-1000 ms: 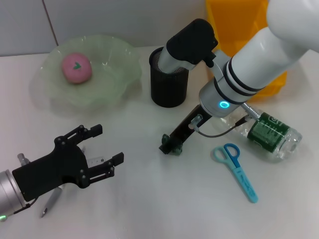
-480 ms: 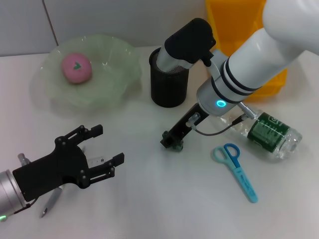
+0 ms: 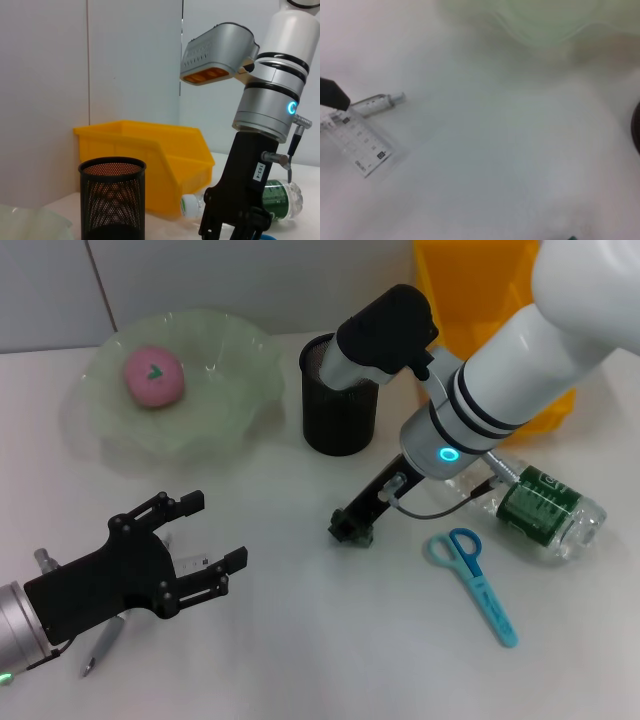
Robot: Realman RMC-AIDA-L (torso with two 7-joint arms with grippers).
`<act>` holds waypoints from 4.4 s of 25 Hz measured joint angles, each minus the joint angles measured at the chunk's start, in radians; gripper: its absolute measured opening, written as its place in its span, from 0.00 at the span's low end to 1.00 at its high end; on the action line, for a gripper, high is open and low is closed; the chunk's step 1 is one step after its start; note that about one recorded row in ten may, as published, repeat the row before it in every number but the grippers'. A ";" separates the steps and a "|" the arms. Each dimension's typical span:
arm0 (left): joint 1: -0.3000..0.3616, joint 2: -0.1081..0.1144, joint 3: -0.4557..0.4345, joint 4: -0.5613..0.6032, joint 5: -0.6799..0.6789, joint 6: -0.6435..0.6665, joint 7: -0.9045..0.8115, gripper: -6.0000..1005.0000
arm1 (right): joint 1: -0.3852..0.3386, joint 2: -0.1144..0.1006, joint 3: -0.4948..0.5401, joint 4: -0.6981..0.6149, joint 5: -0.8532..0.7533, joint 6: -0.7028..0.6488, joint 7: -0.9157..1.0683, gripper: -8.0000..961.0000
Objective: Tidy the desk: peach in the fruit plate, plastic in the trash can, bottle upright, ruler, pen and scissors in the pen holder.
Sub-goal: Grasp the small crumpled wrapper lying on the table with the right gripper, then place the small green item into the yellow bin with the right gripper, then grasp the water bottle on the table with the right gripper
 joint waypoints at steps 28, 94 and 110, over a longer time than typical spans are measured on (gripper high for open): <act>-0.002 0.001 -0.006 -0.001 0.000 -0.004 -0.006 0.86 | -0.236 -0.009 0.225 -0.476 -0.080 -0.117 0.006 0.45; -0.010 0.011 -0.001 -0.001 0.001 0.010 -0.053 0.86 | -0.262 -0.012 0.396 -0.605 -0.399 -0.522 -0.051 0.88; -0.015 0.009 0.003 -0.003 0.001 0.002 -0.052 0.86 | -0.215 -0.008 0.316 -0.404 -0.446 -0.369 -0.047 0.88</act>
